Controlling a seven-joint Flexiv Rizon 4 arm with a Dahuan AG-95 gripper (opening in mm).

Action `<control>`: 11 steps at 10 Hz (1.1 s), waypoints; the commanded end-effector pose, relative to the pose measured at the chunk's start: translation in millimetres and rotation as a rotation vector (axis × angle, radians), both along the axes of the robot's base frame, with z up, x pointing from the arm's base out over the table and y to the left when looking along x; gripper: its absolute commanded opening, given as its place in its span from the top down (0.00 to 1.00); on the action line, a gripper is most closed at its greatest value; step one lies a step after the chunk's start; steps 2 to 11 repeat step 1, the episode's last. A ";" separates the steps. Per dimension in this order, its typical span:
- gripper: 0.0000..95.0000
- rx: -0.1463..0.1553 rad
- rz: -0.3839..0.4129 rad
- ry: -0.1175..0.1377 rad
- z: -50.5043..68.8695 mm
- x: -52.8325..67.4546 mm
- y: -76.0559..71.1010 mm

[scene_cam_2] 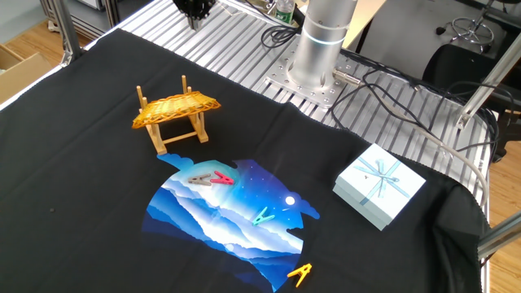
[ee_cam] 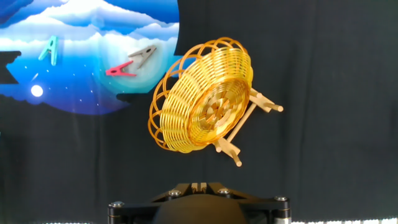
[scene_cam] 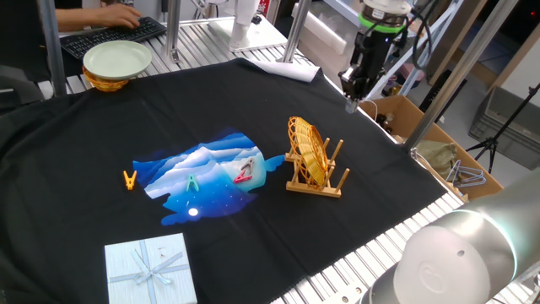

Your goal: Put the dish on the dish rack

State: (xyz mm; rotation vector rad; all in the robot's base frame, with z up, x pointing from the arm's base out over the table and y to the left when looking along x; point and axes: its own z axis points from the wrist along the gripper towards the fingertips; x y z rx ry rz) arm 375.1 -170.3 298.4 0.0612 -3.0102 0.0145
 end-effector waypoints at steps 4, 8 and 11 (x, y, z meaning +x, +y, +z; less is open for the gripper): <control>1.00 0.005 -0.017 0.014 1.8 3.4 -0.2; 1.00 0.005 -0.017 0.014 1.8 3.4 -0.2; 1.00 0.005 -0.017 0.014 1.8 3.4 -0.2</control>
